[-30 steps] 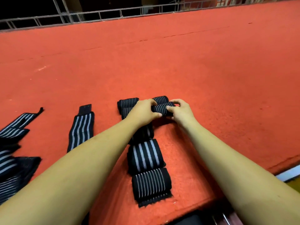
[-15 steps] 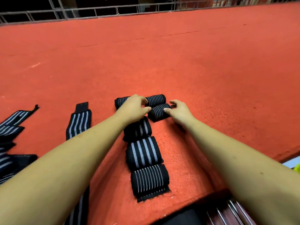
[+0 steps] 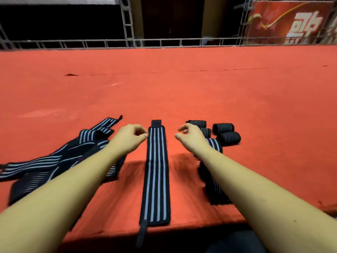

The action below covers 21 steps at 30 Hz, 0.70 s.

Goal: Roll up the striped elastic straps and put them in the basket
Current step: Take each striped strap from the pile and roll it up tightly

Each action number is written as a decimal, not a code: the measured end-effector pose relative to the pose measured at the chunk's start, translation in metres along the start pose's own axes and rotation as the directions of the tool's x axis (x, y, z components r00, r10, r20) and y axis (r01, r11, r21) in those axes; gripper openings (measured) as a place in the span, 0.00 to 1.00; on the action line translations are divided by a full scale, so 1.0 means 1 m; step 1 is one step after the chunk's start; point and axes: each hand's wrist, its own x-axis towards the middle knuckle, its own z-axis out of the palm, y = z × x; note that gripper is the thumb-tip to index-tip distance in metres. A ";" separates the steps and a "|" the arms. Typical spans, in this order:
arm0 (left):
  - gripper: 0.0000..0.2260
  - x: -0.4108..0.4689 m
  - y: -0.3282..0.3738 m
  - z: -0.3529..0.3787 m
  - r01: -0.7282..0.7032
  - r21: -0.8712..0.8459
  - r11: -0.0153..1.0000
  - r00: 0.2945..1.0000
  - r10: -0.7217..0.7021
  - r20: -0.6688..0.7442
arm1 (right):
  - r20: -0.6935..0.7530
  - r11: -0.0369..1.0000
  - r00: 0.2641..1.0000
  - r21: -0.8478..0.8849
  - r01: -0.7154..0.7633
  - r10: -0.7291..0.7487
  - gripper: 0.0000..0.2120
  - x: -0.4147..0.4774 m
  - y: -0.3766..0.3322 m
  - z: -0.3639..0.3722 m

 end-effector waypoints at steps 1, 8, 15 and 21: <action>0.04 -0.009 -0.013 -0.008 0.016 0.014 1.000 1.000 -0.016 -0.017 | 0.034 1.000 0.999 -0.001 0.014 -0.014 0.13 -0.004 -0.008 0.013; 0.18 -0.046 -0.105 -0.015 0.026 0.327 0.945 0.995 0.007 -0.099 | 0.355 0.998 0.935 0.055 -0.006 -0.014 0.05 -0.027 -0.048 0.105; 0.26 -0.074 -0.176 0.016 -0.026 0.308 0.951 0.986 0.075 -0.148 | 0.548 0.999 0.837 0.040 -0.029 0.002 0.12 -0.041 -0.068 0.179; 0.23 -0.066 -0.185 0.020 -0.060 0.201 0.978 0.975 0.100 -0.197 | 0.455 0.997 0.891 -0.068 0.032 0.002 0.20 -0.035 -0.065 0.196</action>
